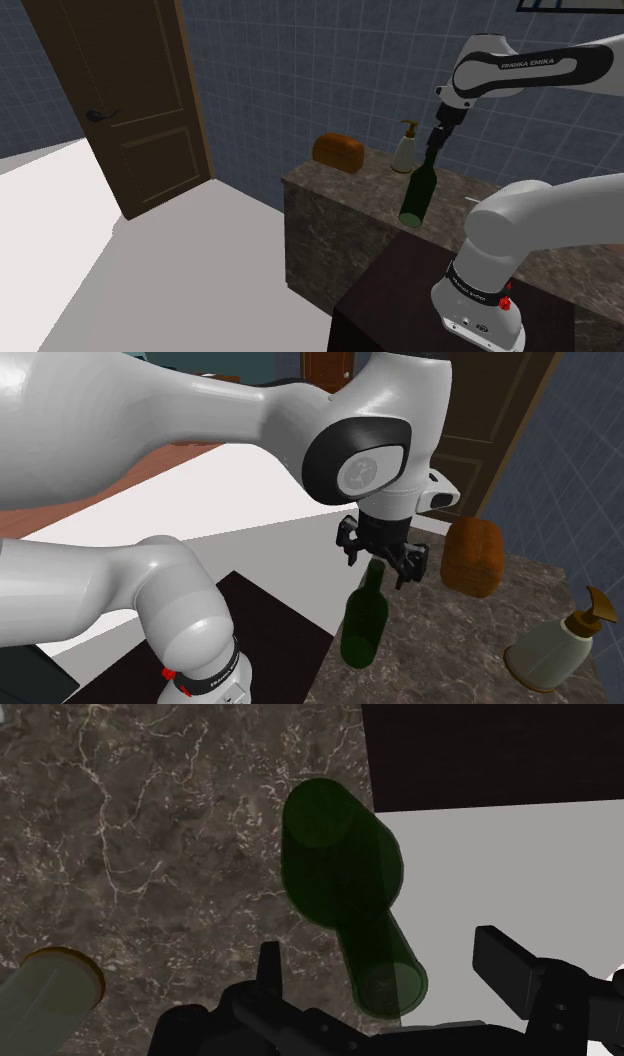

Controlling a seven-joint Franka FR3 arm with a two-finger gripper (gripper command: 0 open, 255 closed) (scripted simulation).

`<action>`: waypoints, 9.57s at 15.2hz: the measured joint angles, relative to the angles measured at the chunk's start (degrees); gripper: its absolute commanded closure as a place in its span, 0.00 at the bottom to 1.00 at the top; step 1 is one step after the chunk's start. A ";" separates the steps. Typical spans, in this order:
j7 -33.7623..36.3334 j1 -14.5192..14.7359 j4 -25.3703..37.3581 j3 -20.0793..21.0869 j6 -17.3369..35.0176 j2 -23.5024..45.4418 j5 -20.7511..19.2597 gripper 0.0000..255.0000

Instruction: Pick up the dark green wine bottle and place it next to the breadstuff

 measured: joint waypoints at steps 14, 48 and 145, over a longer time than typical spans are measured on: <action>-0.01 -0.01 -0.15 -0.09 0.30 0.07 -0.08 1.00; -0.58 2.86 24.98 5.47 -21.83 3.14 5.45 1.00; -5.69 8.91 63.56 -0.34 -8.18 58.95 25.57 1.00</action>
